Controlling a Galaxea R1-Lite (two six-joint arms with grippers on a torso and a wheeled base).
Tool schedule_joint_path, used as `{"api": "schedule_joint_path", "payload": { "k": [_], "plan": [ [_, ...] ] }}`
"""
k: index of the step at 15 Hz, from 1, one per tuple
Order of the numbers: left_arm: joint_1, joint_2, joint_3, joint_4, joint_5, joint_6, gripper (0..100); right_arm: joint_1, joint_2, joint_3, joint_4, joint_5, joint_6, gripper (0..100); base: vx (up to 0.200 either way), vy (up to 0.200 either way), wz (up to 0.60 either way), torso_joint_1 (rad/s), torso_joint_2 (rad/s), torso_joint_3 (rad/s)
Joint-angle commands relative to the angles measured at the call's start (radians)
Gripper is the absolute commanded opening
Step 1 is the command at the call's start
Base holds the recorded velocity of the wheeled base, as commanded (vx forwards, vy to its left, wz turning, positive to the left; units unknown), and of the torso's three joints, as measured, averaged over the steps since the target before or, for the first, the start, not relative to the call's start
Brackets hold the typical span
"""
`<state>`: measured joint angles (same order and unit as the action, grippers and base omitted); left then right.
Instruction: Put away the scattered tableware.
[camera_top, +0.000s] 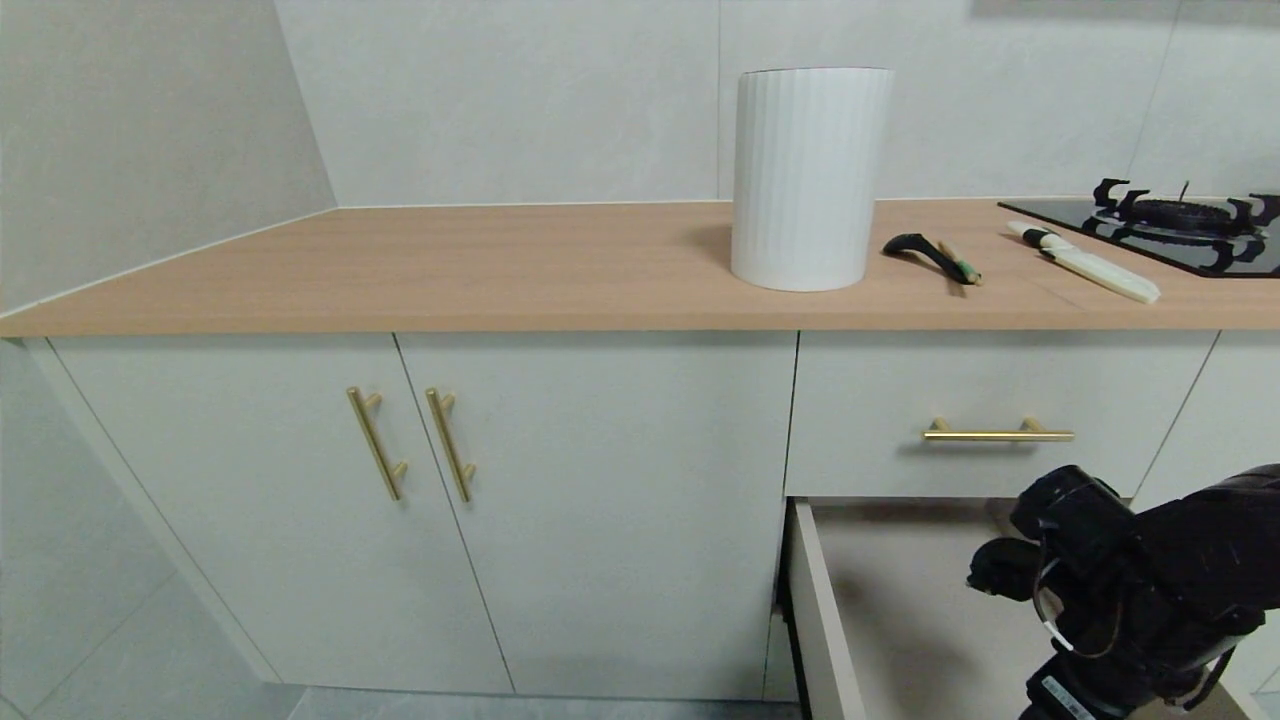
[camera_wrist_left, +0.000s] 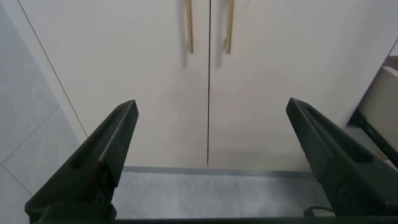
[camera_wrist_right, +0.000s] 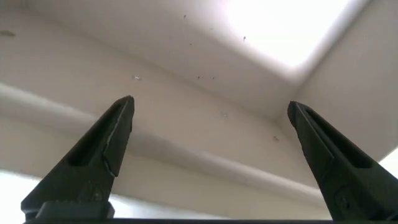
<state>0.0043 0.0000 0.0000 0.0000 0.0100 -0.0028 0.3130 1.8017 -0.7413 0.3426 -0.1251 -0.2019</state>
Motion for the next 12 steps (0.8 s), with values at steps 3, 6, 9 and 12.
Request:
{"api": "schedule_joint_path", "payload": {
  "k": [3,6,9,12],
  "plan": [
    [0.0,0.0,0.0,0.0,0.001,0.0,100,0.021,0.004,-0.02,0.064,-0.002,-0.007,100,0.0,0.0,0.0,0.0,0.0,0.0],
    [0.0,0.0,0.0,0.0,0.001,0.0,100,0.0,-0.002,-0.072,0.056,-0.013,0.032,100,0.0,0.0,0.0,0.0,0.0,0.0],
    [0.0,0.0,0.0,0.0,0.001,0.0,100,0.0,-0.041,-0.164,0.036,-0.004,0.219,100,0.0,0.0,0.0,0.0,0.0,0.0],
    [0.0,0.0,0.0,0.0,0.001,0.0,100,0.0,-0.119,-0.162,-0.034,-0.004,0.253,100,0.0,0.0,0.0,0.0,0.0,0.0]
  ]
}}
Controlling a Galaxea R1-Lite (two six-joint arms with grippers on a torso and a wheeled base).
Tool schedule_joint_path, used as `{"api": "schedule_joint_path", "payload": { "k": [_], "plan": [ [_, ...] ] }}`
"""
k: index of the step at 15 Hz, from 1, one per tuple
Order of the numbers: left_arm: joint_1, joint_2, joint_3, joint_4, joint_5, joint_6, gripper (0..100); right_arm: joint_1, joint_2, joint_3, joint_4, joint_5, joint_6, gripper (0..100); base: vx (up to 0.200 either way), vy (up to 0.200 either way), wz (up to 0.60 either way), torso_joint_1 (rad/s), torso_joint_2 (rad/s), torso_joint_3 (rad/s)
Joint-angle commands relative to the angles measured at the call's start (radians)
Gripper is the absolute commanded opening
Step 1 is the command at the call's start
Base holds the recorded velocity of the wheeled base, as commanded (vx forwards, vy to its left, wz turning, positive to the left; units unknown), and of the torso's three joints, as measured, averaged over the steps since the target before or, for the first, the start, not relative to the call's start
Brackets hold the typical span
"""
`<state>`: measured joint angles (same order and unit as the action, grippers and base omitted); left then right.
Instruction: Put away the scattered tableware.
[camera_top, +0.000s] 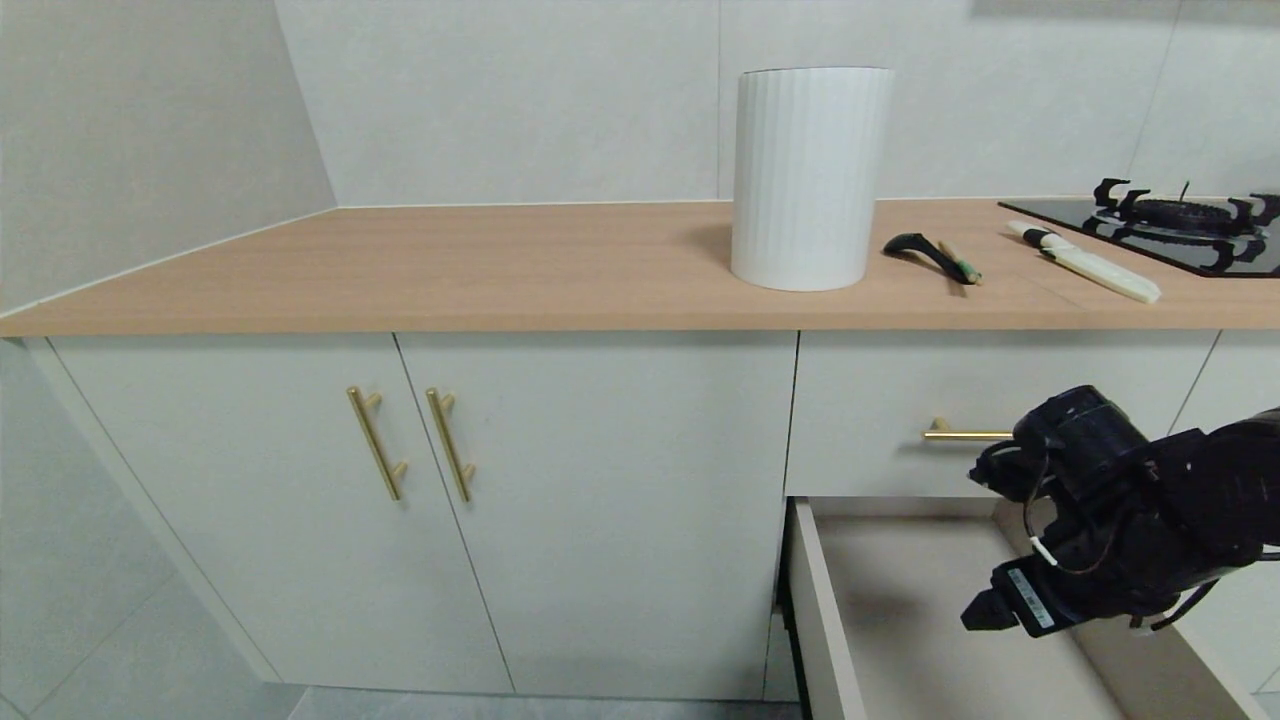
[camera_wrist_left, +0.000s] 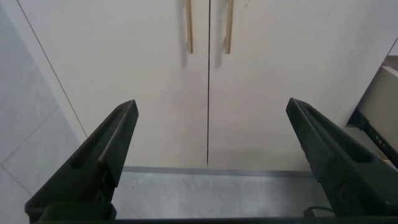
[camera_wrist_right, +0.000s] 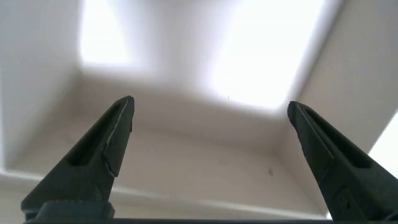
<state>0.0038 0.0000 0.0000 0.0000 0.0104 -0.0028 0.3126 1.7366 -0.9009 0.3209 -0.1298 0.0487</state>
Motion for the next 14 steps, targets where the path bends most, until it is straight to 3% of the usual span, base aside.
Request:
{"api": "schedule_joint_path", "payload": {
  "k": [1,11,14],
  "plan": [
    [0.001,0.0,0.0,0.0,0.0,0.0,100,0.0,-0.078,0.0,-0.02,0.001,0.002,100,0.0,0.0,0.0,0.0,0.0,0.0],
    [0.001,0.0,0.0,0.0,0.0,0.0,100,0.002,-0.134,0.005,-0.048,-0.005,-0.001,100,0.0,0.0,0.0,0.0,0.0,0.0],
    [0.001,0.0,0.0,0.0,0.0,0.0,100,0.002,-0.132,0.005,-0.048,-0.005,-0.001,100,0.0,0.0,0.0,0.061,-0.24,-0.246]
  ]
}}
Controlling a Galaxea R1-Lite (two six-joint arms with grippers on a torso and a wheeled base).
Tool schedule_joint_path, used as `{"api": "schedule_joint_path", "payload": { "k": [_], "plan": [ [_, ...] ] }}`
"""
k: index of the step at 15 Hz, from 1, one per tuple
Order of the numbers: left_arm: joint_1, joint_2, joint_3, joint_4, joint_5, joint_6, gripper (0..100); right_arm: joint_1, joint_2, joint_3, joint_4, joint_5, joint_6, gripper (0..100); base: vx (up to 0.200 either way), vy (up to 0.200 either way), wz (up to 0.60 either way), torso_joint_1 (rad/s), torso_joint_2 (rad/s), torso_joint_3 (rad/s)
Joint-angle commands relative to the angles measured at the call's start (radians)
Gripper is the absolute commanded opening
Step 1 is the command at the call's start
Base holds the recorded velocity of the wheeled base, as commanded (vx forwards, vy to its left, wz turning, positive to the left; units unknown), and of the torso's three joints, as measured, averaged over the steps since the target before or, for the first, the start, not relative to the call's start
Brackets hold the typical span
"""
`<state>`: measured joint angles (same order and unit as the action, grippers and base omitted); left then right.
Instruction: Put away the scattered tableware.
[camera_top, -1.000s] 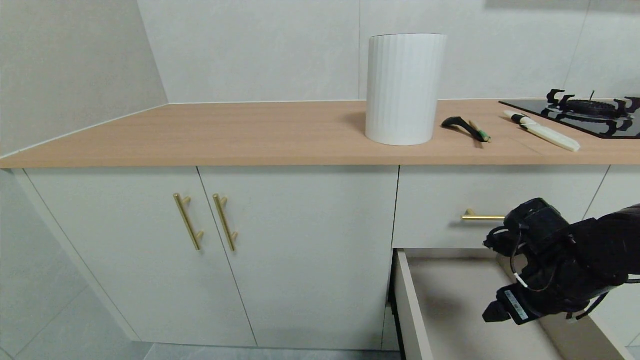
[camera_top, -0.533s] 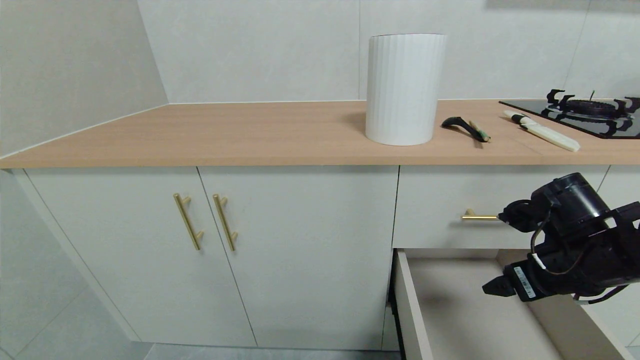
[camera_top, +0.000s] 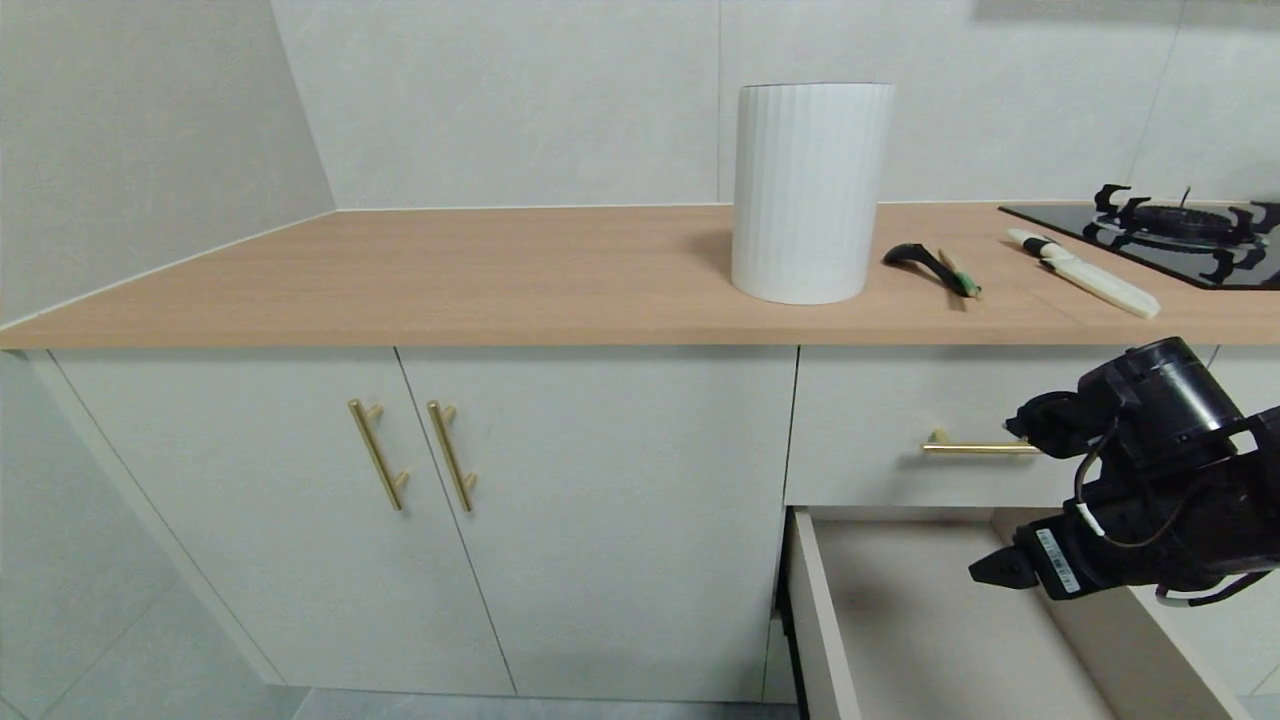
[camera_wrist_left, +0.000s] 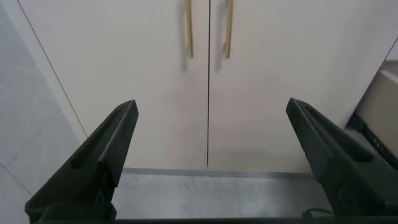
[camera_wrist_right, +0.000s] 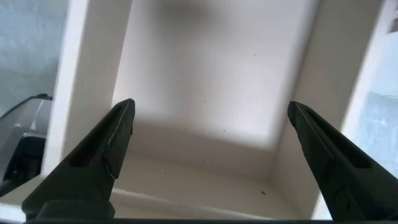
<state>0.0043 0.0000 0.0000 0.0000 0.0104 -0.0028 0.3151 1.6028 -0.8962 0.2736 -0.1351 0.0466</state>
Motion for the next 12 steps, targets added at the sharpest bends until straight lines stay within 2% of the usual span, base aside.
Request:
{"api": "schedule_joint_path", "payload": {
  "k": [1,12],
  "plan": [
    [0.0,0.0,0.0,0.0,0.0,0.0,100,-0.001,0.002,0.002,-0.001,-0.001,-0.001,100,0.0,0.0,0.0,0.119,-0.27,-0.315],
    [0.0,0.0,0.0,0.0,0.0,0.0,100,-0.001,0.003,0.008,-0.001,-0.001,-0.002,100,0.0,0.0,0.0,0.161,-0.49,-0.3]
  ]
}}
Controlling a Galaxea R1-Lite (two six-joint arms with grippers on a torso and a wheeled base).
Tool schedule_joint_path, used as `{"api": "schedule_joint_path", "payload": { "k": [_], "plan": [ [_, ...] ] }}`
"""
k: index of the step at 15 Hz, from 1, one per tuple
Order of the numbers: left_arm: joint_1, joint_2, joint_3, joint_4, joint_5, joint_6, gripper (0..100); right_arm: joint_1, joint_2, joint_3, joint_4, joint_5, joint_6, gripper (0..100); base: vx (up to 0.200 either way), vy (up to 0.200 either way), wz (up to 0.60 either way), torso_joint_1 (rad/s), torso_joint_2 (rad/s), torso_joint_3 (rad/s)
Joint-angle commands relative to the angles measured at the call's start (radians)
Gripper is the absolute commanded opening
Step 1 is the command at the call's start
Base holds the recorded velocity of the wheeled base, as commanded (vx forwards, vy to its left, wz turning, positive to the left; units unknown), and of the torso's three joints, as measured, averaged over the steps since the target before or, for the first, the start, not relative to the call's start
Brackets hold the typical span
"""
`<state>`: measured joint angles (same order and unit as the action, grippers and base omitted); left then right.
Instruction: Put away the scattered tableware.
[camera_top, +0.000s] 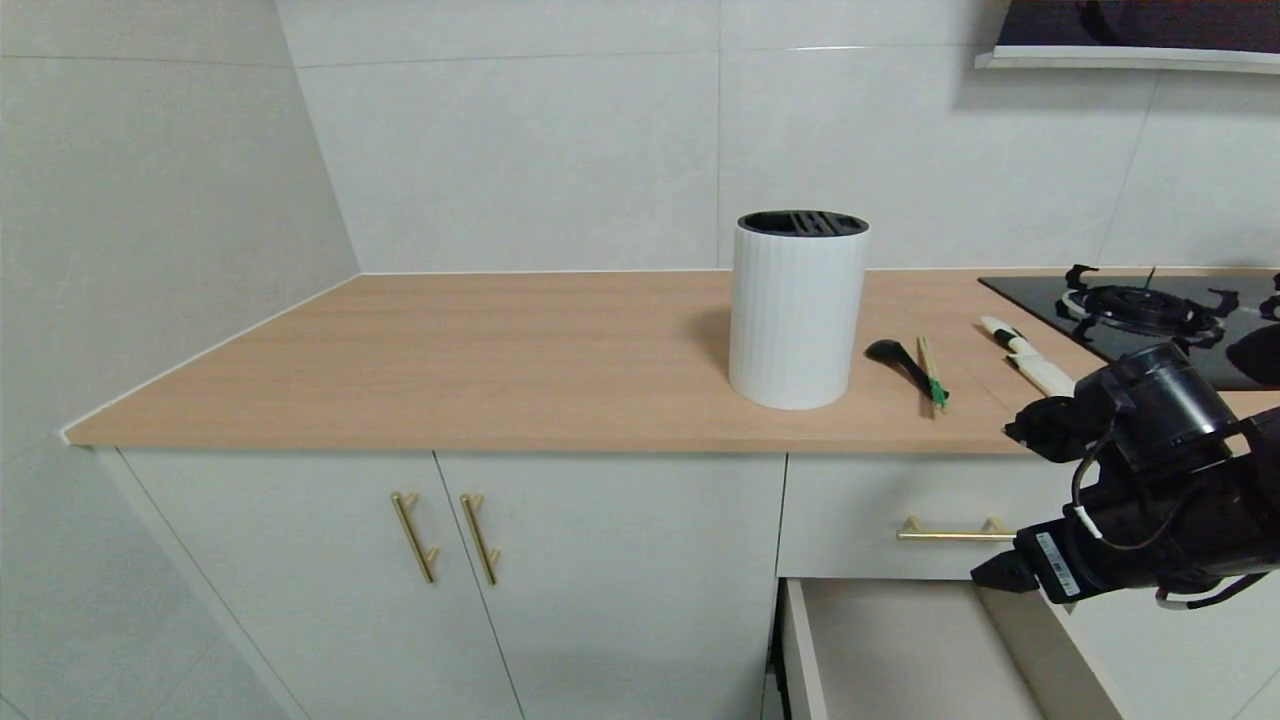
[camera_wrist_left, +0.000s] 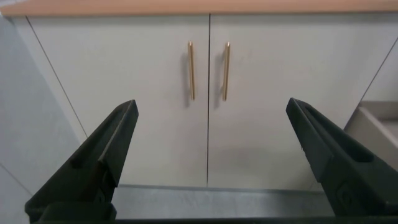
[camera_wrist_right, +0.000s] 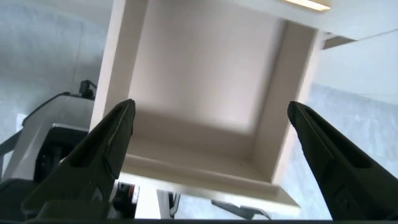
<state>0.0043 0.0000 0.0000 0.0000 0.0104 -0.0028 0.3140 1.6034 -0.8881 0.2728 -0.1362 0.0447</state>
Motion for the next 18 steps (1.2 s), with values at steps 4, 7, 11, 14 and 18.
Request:
{"api": "schedule_joint_path", "payload": {
  "k": [4,7,11,14,18],
  "plan": [
    [0.0,0.0,0.0,0.0,0.0,0.0,100,0.0,0.0,-0.002,0.0,0.0,0.0,100,0.0,0.0,0.0,0.2,-0.49,-0.285],
    [0.0,0.0,0.0,0.0,0.0,0.0,100,0.002,-0.008,0.003,-0.023,-0.002,0.0,100,0.0,0.0,0.0,0.087,-0.19,-0.106],
    [0.0,0.0,0.0,0.0,0.0,0.0,100,0.002,0.01,-0.088,-0.115,-0.033,0.0,100,0.0,0.0,0.0,0.0,0.0,0.0],
    [0.0,0.0,0.0,0.0,0.0,0.0,100,0.019,0.145,-0.4,-0.023,-0.036,0.179,100,0.0,0.0,0.0,0.0,0.0,0.0],
    [0.0,0.0,0.0,0.0,0.0,0.0,100,0.03,0.27,-0.532,0.031,-0.131,0.389,100,0.0,0.0,0.0,0.0,0.0,0.0]
  ]
}}
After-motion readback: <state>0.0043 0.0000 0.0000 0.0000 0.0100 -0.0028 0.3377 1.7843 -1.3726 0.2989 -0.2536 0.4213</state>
